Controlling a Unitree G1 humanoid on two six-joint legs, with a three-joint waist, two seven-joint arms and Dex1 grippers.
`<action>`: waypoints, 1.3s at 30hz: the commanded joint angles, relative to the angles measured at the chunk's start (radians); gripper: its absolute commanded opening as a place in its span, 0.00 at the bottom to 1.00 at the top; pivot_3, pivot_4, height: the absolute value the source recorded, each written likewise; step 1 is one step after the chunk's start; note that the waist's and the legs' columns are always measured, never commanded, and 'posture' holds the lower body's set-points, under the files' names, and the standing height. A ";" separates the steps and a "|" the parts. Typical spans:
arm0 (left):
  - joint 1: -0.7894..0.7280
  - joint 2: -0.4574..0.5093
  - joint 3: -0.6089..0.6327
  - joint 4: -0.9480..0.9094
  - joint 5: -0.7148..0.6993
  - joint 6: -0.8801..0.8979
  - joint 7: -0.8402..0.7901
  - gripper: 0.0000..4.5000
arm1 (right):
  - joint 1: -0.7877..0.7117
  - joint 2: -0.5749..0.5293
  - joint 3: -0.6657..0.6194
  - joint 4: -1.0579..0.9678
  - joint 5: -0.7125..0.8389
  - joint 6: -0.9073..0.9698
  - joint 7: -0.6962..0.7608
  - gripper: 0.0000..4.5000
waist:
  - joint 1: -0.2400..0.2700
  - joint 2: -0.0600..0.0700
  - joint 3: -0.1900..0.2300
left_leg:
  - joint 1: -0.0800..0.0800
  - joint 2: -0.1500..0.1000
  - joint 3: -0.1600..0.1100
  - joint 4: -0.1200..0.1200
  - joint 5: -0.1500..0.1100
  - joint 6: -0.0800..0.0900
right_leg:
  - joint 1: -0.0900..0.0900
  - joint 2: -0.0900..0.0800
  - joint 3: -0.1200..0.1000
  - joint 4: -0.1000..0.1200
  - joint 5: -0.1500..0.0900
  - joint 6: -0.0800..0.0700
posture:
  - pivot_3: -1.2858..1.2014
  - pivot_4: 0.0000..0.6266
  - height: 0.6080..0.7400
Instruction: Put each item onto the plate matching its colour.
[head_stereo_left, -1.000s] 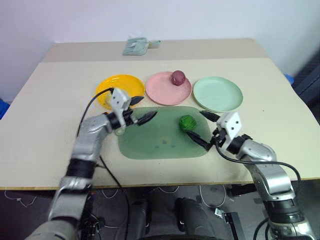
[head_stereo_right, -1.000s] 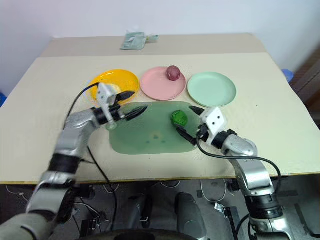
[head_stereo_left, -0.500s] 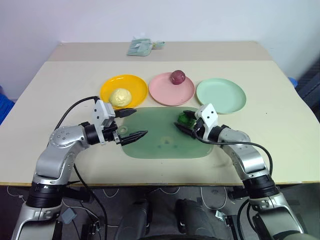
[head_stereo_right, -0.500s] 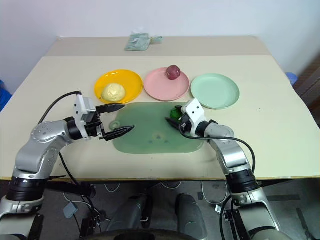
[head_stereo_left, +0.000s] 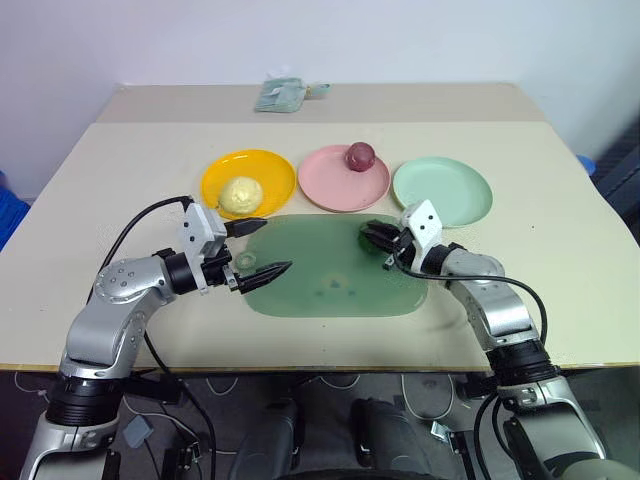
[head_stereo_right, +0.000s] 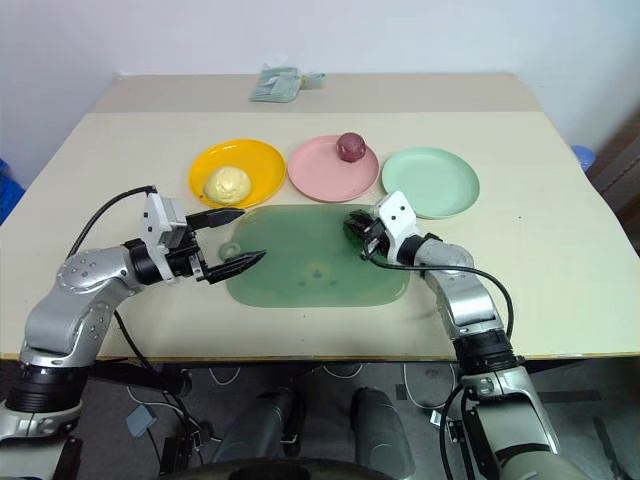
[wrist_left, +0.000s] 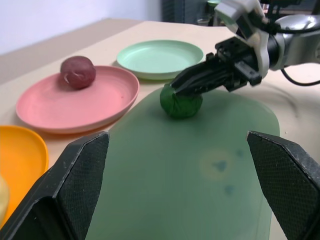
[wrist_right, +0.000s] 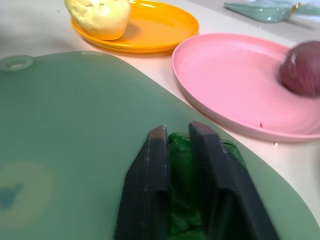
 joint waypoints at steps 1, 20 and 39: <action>-0.005 -0.001 0.018 -0.043 -0.018 -0.012 0.008 1.00 | 0.003 -0.014 -0.014 -0.043 0.017 0.043 0.019 0.54 | 0.000 0.000 0.000 | 0.000 0.000 0.000 0.000 0.000 0.000 | 0.000 0.000 0.000 0.000 0.000 0.000 | 0.52 0.24 1.00; 0.029 -0.004 0.016 -0.082 -0.024 -0.006 0.028 1.00 | -0.066 0.030 -0.055 0.020 -0.013 -0.038 -0.051 0.99 | -0.003 0.000 0.000 | 0.000 0.000 0.000 -0.001 0.000 0.000 | -0.001 0.000 0.000 0.000 0.000 0.000 | 0.52 0.24 1.00; 0.027 -0.001 0.011 -0.112 -0.044 0.019 0.060 1.00 | -0.105 0.021 -0.066 0.141 -0.026 -0.094 -0.065 0.99 | -0.002 0.001 0.001 | -0.001 0.000 0.000 -0.002 0.000 0.000 | -0.002 0.000 0.000 -0.001 -0.001 -0.001 | 0.52 0.24 1.00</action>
